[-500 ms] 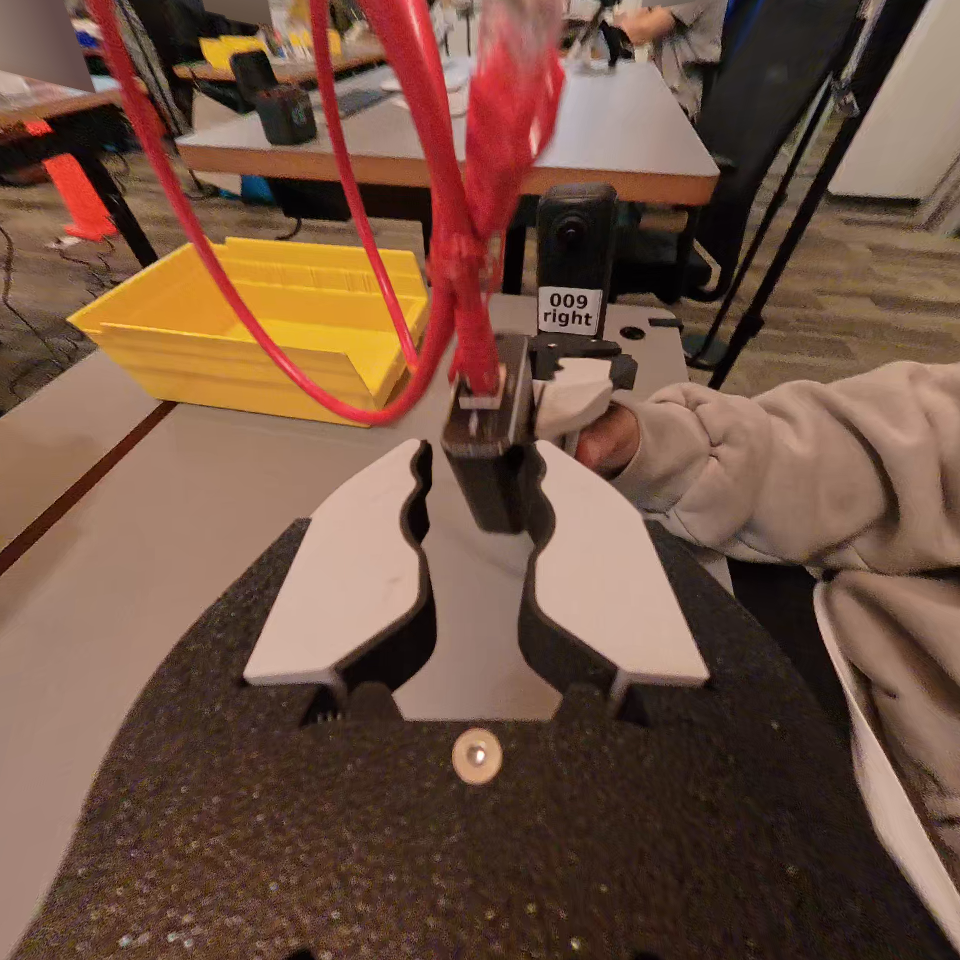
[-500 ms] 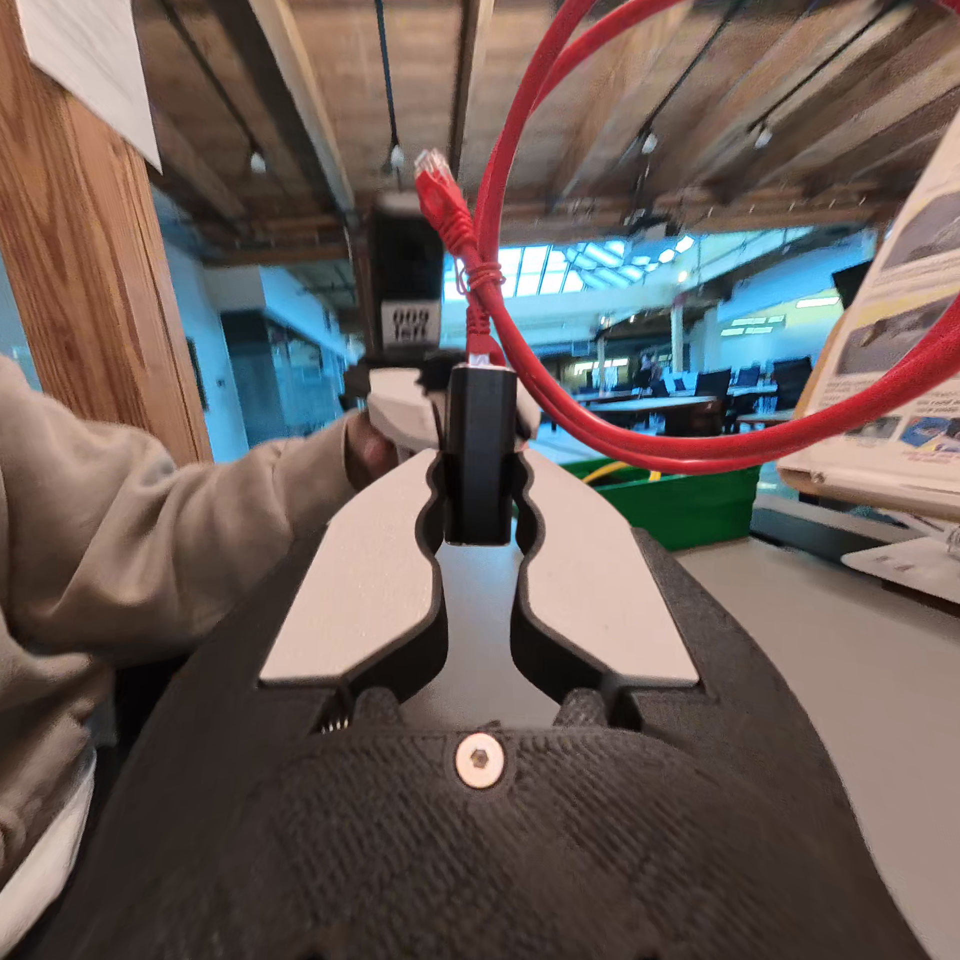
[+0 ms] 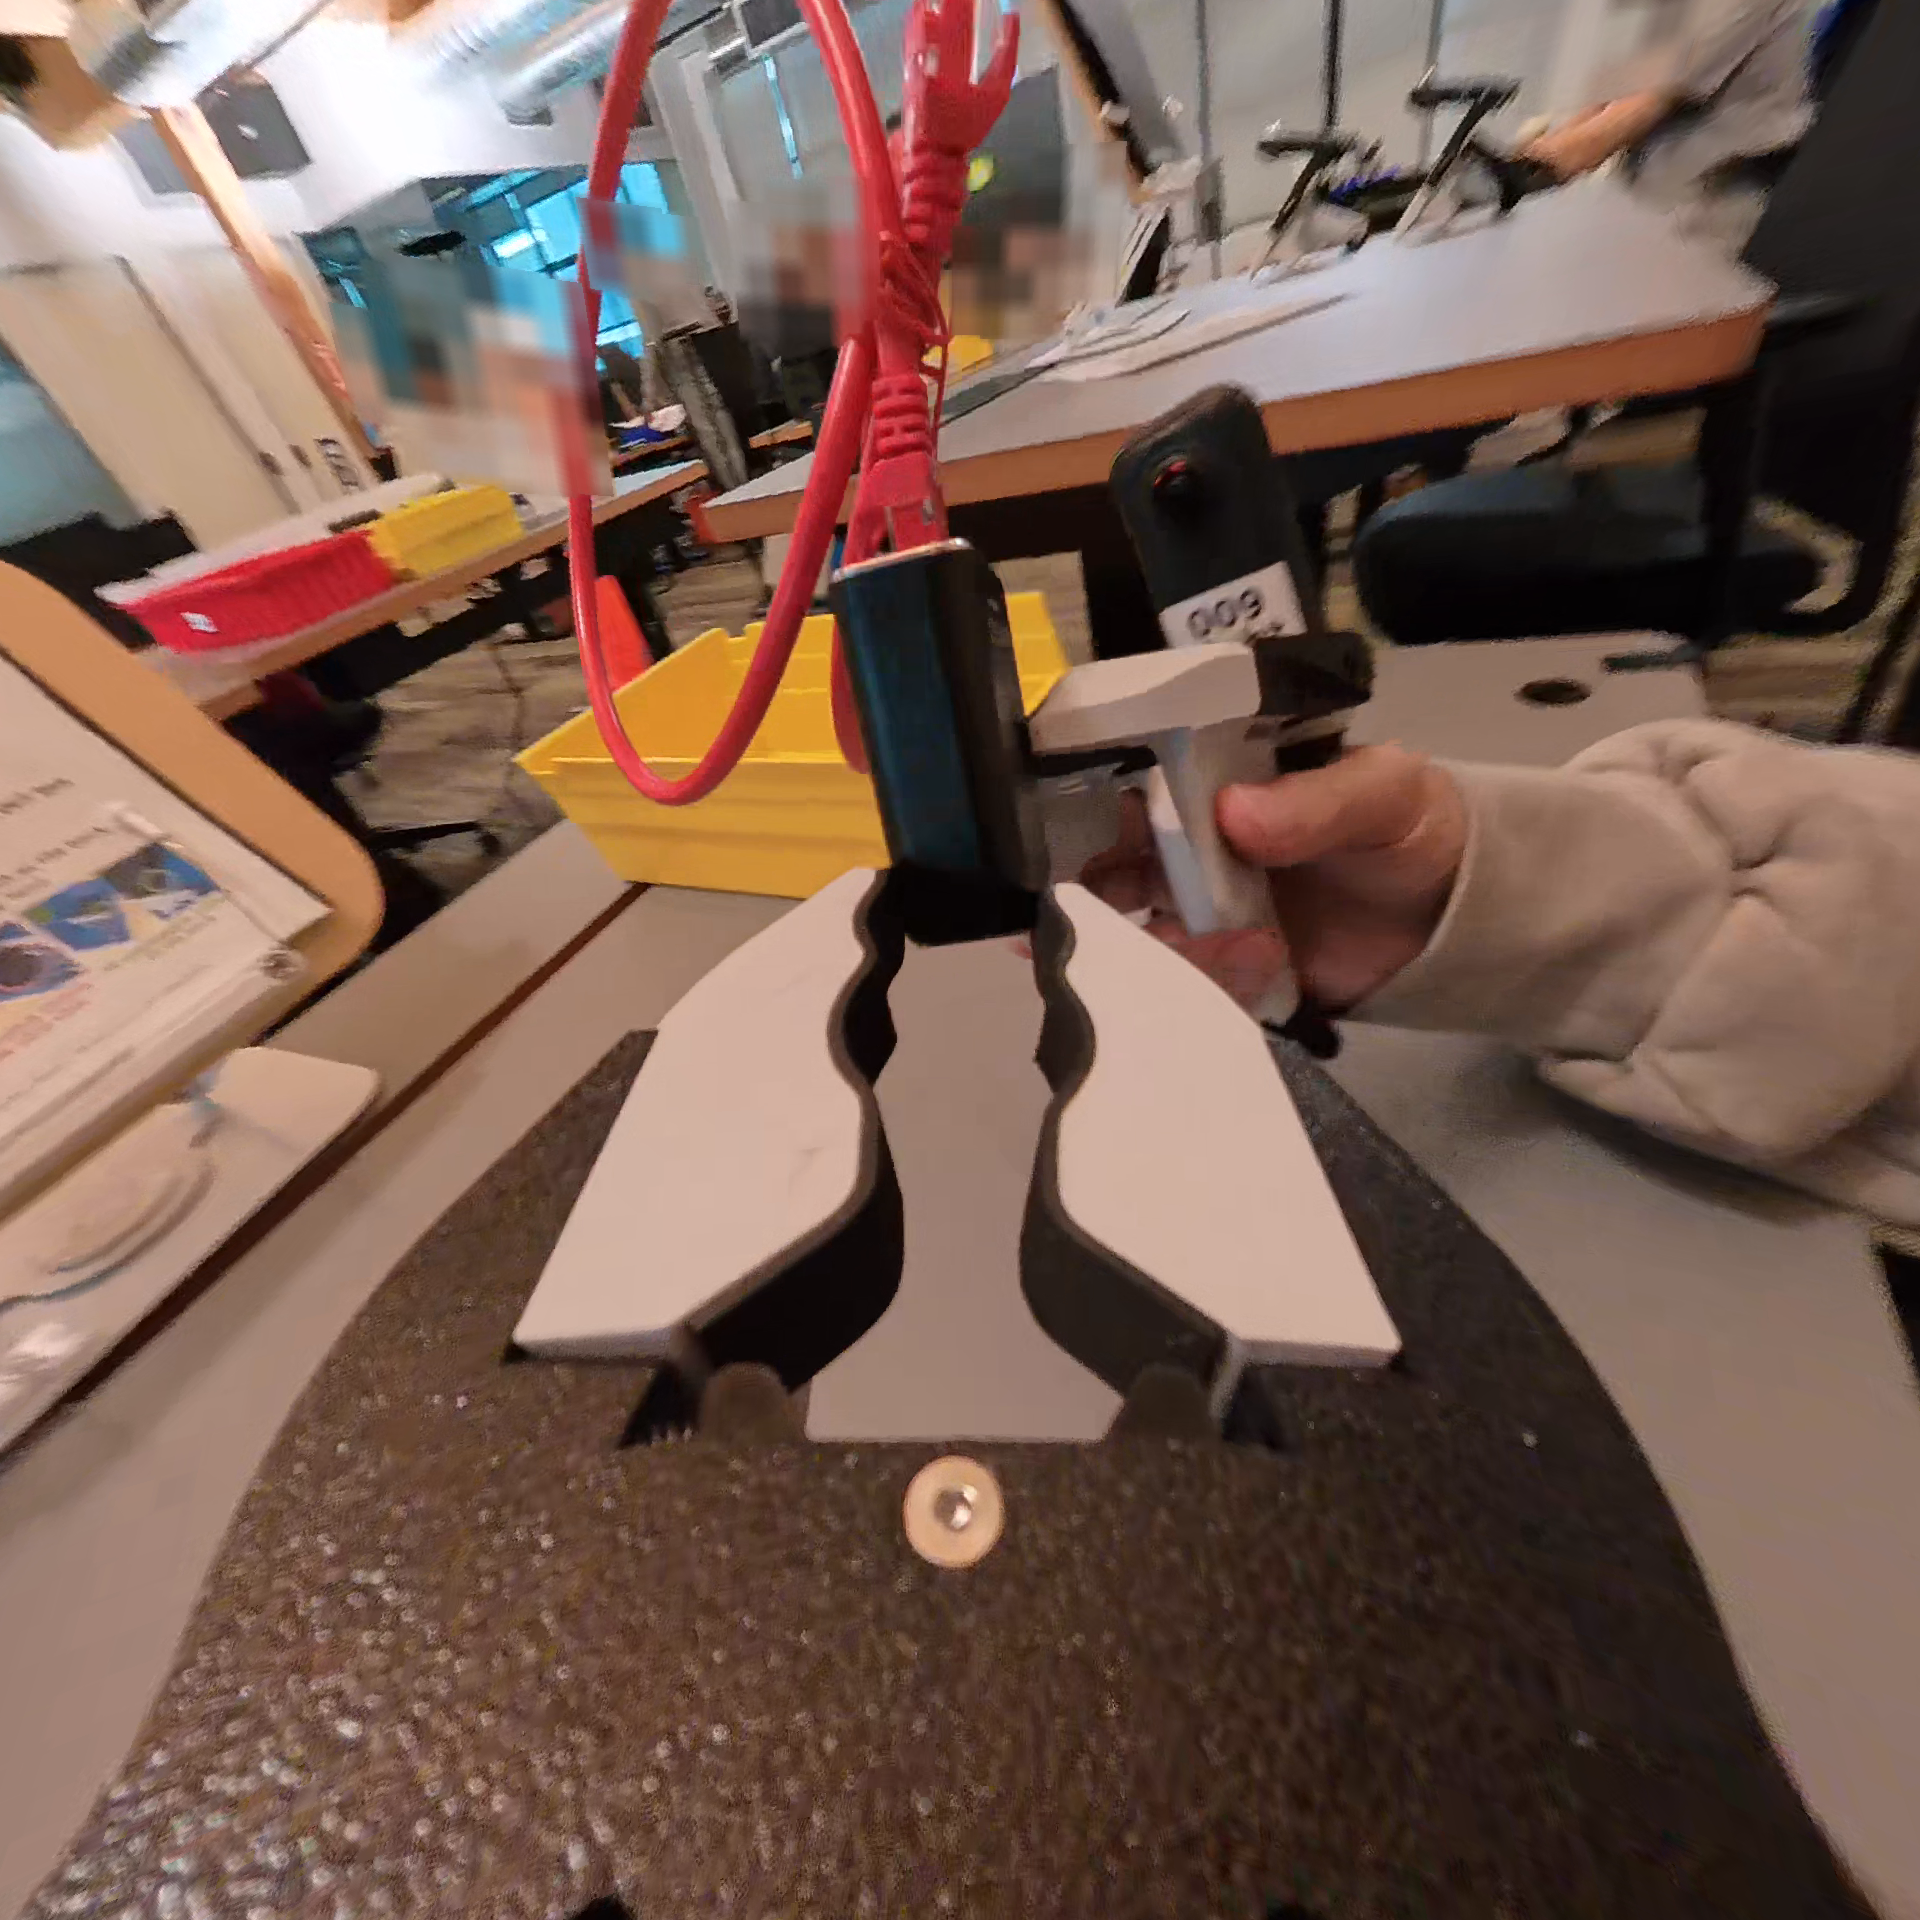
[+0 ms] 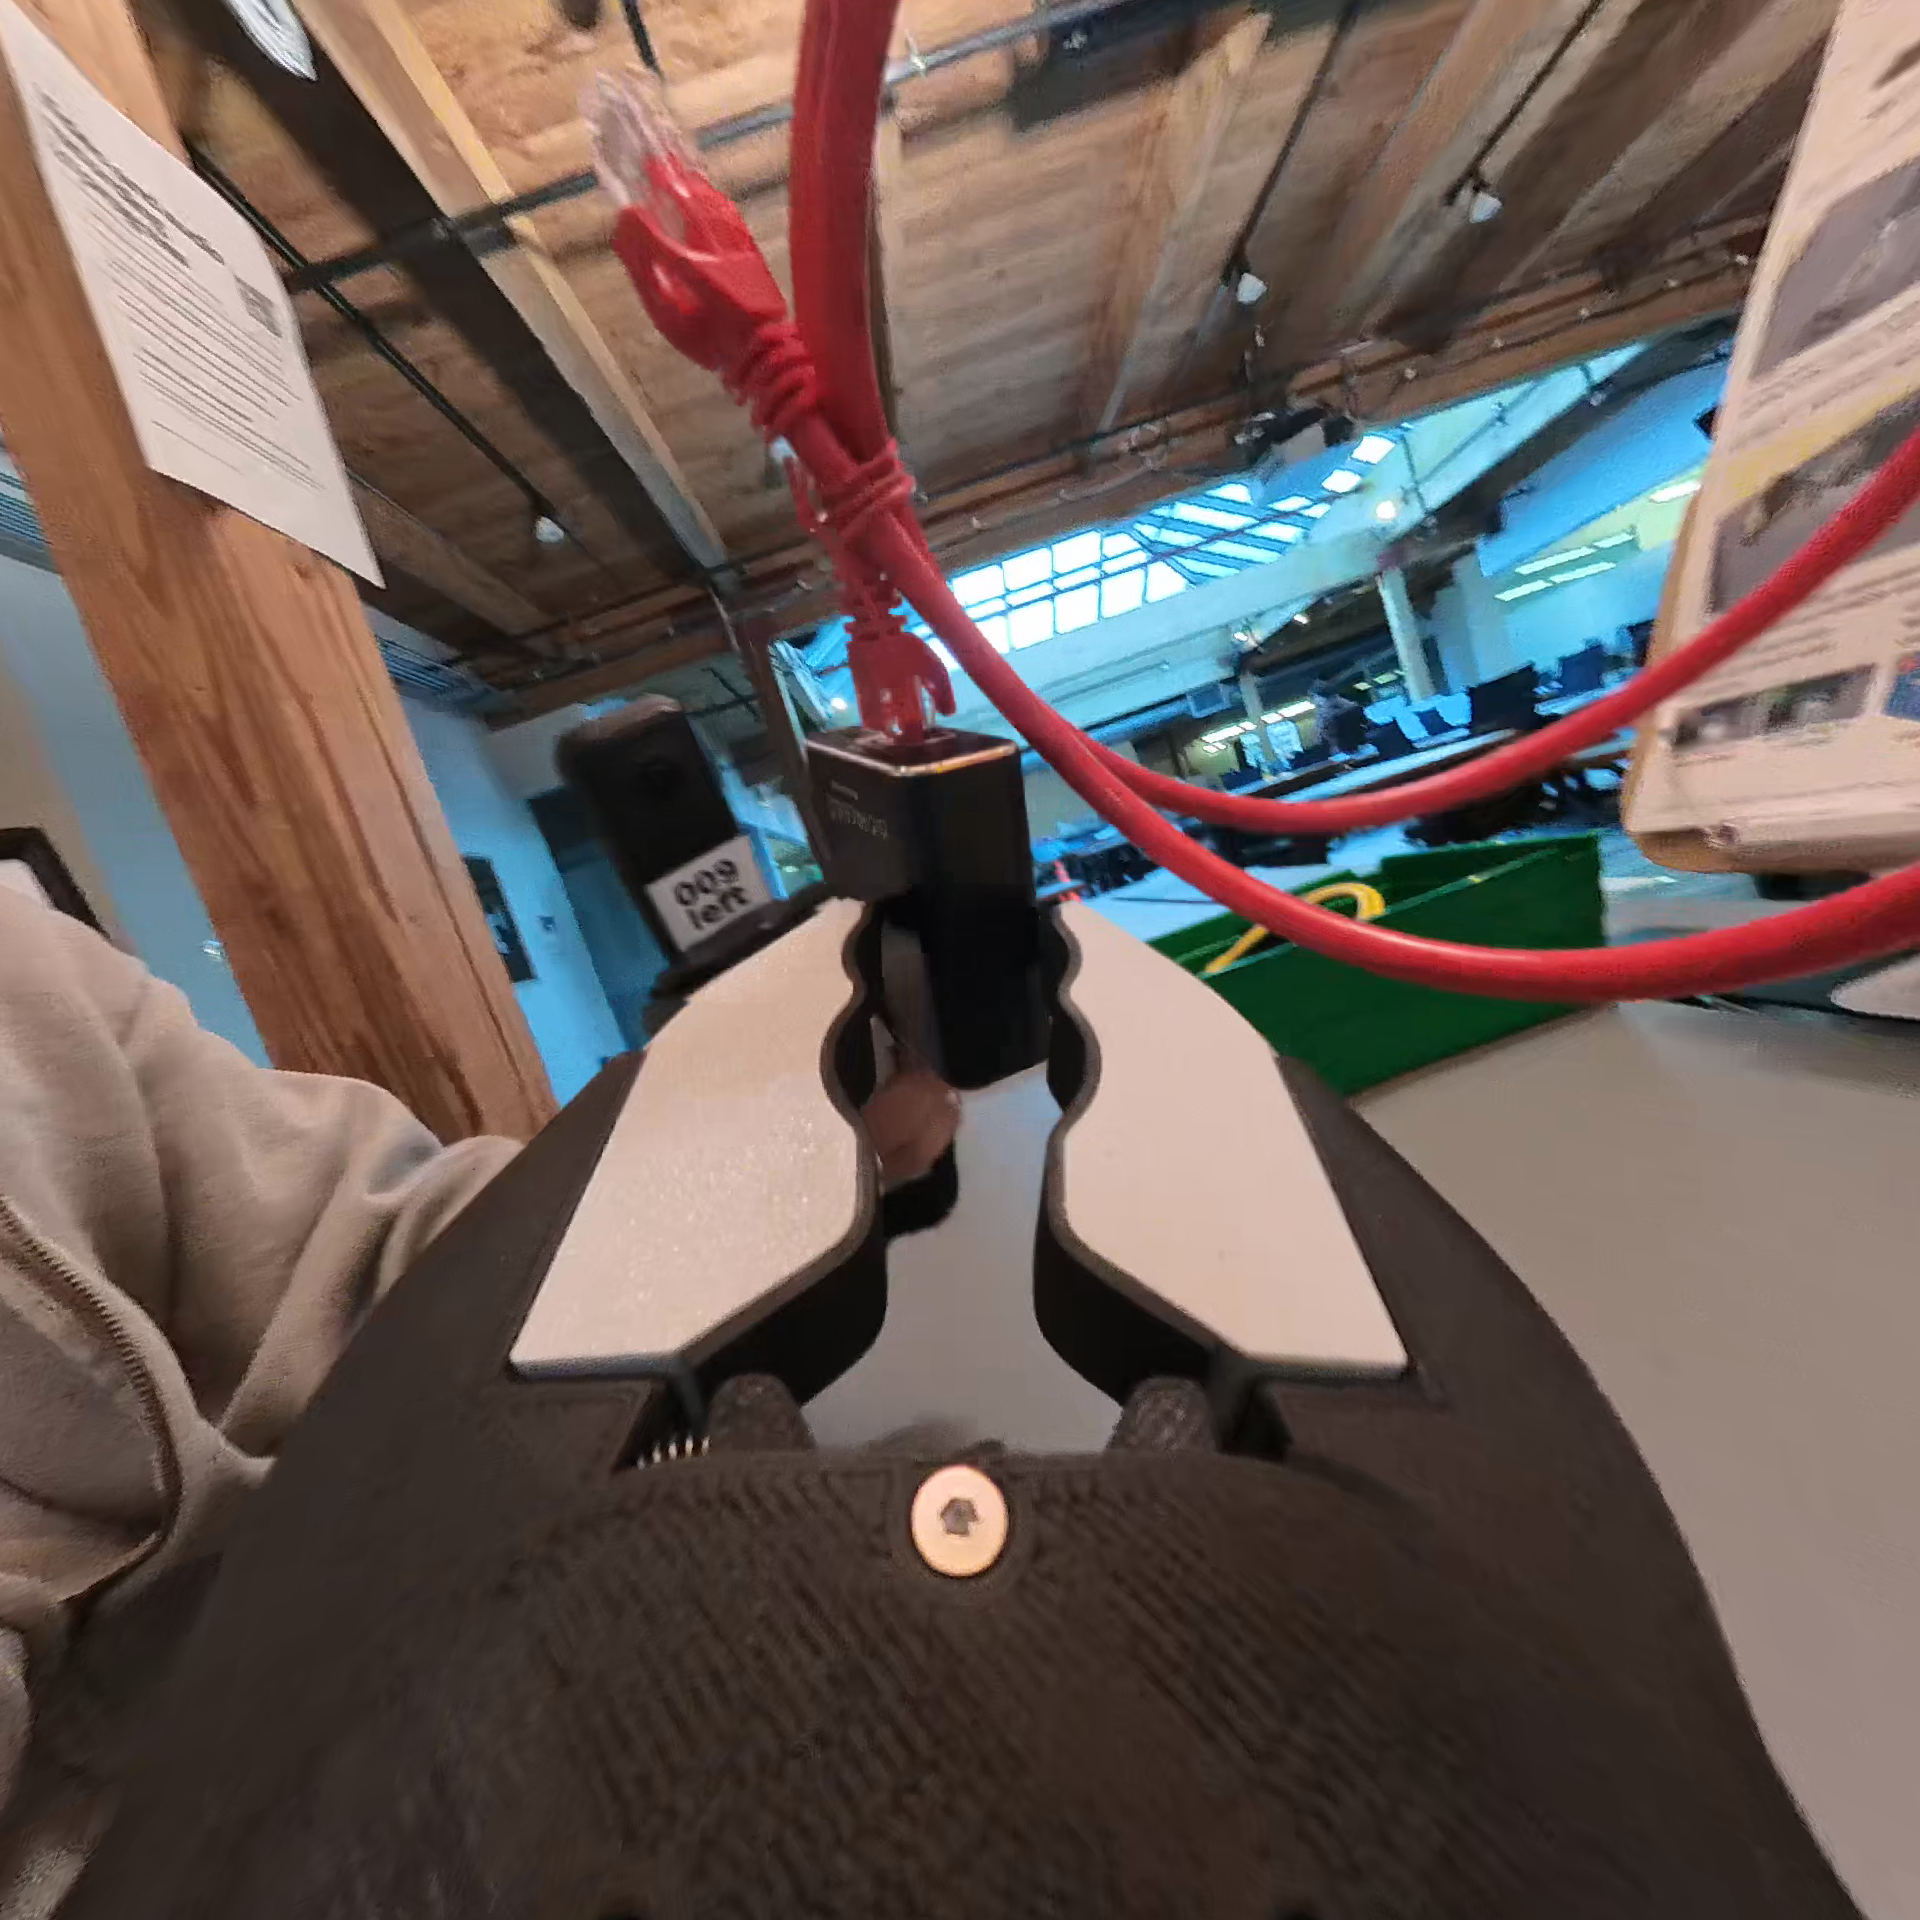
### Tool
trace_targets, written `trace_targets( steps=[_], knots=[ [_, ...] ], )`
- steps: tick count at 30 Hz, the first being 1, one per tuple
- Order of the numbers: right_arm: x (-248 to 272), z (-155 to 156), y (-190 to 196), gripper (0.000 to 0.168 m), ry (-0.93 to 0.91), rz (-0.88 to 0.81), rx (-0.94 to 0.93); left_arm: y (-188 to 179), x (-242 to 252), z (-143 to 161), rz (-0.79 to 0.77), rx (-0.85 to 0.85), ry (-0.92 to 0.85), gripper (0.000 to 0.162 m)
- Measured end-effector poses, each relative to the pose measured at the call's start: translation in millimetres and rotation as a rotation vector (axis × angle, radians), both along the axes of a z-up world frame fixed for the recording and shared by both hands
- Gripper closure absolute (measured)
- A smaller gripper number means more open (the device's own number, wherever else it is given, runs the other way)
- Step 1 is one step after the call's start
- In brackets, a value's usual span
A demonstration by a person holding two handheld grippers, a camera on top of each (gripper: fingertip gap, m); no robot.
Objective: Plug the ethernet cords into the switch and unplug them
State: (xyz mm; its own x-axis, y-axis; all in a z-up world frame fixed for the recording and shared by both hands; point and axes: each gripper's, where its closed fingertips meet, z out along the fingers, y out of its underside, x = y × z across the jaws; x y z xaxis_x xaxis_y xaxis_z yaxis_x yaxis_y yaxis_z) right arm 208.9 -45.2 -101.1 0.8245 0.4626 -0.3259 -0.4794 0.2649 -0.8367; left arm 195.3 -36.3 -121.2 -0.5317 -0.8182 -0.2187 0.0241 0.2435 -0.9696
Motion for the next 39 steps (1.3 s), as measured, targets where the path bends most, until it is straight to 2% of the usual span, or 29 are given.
trace_targets(
  steps=[4,6,8,11,14,17,19,21,23,27,29,30,32,33,37,39],
  knots=[
    [11.8,-5.2,1.8,0.129,-0.023,-0.098,-0.064,14.8,6.1,5.8,0.159,0.24,-0.077,0.139],
    [18.8,-2.9,2.5,0.109,0.003,-0.143,-0.097,24.8,8.8,11.1,0.268,0.435,-0.144,0.139],
    [18.4,3.6,2.8,0.102,0.038,-0.144,-0.103,28.8,9.1,16.6,0.349,0.691,-0.235,0.139],
    [13.7,11.7,4.6,0.096,0.109,-0.107,-0.087,20.3,9.0,16.8,0.356,0.986,-0.342,0.139],
    [6.6,14.3,5.2,0.096,0.101,-0.083,-0.057,13.4,10.0,11.2,0.327,1.112,-0.389,0.139],
    [3.9,13.3,4.2,0.099,0.041,-0.096,-0.035,13.1,9.1,10.4,0.329,1.106,-0.391,0.139],
    [0.7,17.8,-0.5,0.102,0.01,-0.074,0.008,8.5,6.3,10.9,0.294,0.998,-0.384,0.139],
    [2.1,21.1,-5.2,0.103,-0.02,-0.1,0.039,6.8,4.4,10.9,0.254,0.716,-0.277,0.134],
    [1.1,27.0,-14.1,0.102,-0.027,-0.072,0.092,6.4,1.4,5.6,0.19,0.357,-0.072,0.127],
    [-12.0,32.5,-25.2,0.103,-0.113,-0.005,0.17,-24.4,-16.9,8.7,-0.204,-0.452,0.332,0.119],
    [-25.2,27.7,-23.2,0.104,-0.193,0.033,0.157,-31.4,-22.5,11.9,-0.383,-0.725,0.511,0.101],
    [-30.2,24.0,-19.8,0.103,-0.235,0.032,0.133,-33.6,-26.0,15.4,-0.463,-0.828,0.571,0.107],
    [-38.8,14.6,-12.8,0.103,-0.334,0.024,0.073,-33.3,-23.9,17.5,-0.508,-0.972,0.644,0.11],
    [-40.8,12.4,-11.1,0.103,-0.366,0.015,0.057,-31.6,-20.1,12.5,-0.483,-0.995,0.663,0.125],
    [-35.3,-3.5,-5.8,0.104,-0.424,-0.017,-0.043,-25.6,-13.9,0.1,-0.461,-1.078,0.727,0.132],
    [-22.3,-16.6,-2.2,0.095,-0.415,-0.061,-0.12,-16.7,-8.3,-1.1,-0.422,-1.108,0.707,0.135]
  ],
)
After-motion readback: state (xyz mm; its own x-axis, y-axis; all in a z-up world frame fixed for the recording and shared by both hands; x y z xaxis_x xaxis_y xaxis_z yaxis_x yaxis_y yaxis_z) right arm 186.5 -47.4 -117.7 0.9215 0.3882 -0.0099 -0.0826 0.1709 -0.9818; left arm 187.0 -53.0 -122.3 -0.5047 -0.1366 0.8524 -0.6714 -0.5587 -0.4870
